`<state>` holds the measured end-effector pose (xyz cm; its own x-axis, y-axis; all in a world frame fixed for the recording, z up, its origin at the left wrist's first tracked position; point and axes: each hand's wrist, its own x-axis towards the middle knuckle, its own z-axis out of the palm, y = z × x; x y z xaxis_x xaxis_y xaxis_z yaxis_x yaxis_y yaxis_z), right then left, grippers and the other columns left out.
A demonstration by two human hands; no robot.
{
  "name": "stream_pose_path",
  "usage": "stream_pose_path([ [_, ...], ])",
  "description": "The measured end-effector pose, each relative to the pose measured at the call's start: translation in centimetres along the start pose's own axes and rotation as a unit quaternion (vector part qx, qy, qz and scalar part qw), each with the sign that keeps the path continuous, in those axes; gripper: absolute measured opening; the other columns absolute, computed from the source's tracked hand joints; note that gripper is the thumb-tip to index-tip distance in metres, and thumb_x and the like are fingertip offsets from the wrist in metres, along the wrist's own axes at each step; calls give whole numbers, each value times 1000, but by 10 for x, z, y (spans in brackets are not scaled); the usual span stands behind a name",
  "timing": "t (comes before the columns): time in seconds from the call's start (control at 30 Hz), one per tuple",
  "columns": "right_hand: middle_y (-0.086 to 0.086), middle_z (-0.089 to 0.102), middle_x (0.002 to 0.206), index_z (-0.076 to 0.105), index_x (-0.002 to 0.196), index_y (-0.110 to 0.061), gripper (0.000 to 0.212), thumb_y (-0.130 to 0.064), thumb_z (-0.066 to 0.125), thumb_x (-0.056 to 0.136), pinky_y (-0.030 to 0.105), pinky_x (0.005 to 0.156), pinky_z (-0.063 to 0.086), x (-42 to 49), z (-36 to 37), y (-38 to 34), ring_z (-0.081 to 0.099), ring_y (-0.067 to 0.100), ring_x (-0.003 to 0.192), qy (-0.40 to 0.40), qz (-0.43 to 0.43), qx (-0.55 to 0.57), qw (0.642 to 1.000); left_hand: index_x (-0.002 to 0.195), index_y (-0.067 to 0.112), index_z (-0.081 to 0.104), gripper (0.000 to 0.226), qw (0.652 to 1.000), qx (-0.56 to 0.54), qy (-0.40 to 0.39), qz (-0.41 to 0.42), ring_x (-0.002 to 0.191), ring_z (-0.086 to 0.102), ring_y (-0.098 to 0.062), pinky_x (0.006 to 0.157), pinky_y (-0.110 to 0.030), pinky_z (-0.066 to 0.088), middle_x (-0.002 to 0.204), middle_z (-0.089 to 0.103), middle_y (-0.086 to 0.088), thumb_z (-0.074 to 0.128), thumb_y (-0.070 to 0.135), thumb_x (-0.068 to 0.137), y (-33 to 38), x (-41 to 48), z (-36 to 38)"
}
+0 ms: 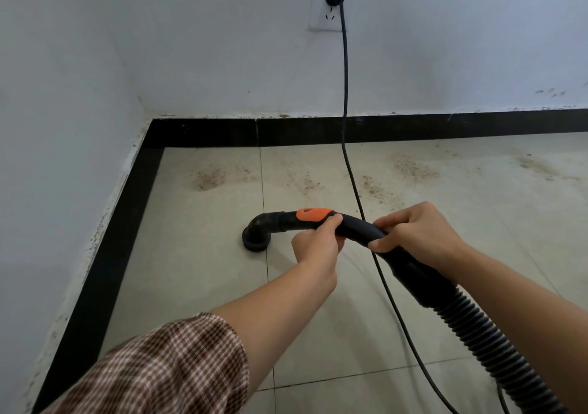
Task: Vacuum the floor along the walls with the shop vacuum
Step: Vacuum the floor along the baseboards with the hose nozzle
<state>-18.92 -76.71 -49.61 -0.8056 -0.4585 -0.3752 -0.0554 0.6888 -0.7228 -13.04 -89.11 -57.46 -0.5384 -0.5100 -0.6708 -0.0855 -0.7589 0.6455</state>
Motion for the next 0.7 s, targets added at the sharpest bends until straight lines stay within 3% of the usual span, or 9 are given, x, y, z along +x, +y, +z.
stream_pose_path([
  [0.1,2,75,74,80,74,-32,25,-8,78,67,32,59,60,-1,-3,1,69,21,60,-11,-7,-16,1000,87,8,69,7,1000,-3,4,7,73,73,-13,73,-24,54,86,75,-7,74,11,83,-4,-6,-2],
  [0.23,4,75,72,80,73,-31,25,-7,78,67,32,56,60,-3,-4,1,69,23,57,-18,-14,-11,1000,88,9,69,7,1000,-5,11,13,71,73,-12,73,-24,54,85,75,-7,74,11,83,-6,-10,-3],
  [0.33,2,75,74,80,74,-29,22,-8,79,68,28,55,59,-3,-1,2,71,26,64,0,-24,-10,1000,86,10,67,7,1000,-9,8,9,67,72,-11,71,-23,54,86,74,-8,74,9,84,-1,-8,-2],
  [0.53,2,74,70,81,81,-23,17,-11,80,69,21,54,52,7,11,0,69,20,64,39,-44,-23,998,91,10,66,9,1000,-11,-1,2,81,72,-16,83,-27,55,95,73,-11,73,12,85,6,3,-1],
  [0.7,1,74,73,79,91,-18,23,-13,83,70,27,60,55,30,22,-5,67,14,62,61,-58,-26,996,89,10,65,7,999,-41,0,6,87,70,-17,83,-26,55,101,72,-12,72,10,87,18,20,3],
])
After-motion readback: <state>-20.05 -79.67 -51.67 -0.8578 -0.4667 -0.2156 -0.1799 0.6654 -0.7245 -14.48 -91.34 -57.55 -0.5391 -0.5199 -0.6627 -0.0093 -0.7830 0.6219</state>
